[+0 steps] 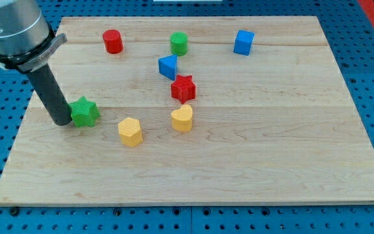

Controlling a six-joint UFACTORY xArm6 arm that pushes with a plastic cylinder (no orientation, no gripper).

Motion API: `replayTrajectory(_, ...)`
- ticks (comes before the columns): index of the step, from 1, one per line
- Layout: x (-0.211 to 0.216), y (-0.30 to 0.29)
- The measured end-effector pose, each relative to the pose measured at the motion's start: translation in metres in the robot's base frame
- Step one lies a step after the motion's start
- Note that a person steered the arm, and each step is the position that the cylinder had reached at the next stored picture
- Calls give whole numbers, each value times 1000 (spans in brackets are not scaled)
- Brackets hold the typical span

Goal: Move both the yellow blocks to the bottom left side of the red star

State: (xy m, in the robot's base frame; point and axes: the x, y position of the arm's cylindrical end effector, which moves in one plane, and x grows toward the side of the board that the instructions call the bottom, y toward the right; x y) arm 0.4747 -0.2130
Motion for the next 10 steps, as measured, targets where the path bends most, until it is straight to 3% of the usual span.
replayTrajectory(2, 0, -3)
replayTrajectory(4, -37, -32)
replayTrajectory(6, -61, 15)
replayTrajectory(7, -64, 75)
replayTrajectory(9, -19, 141)
replayTrajectory(10, 32, 140)
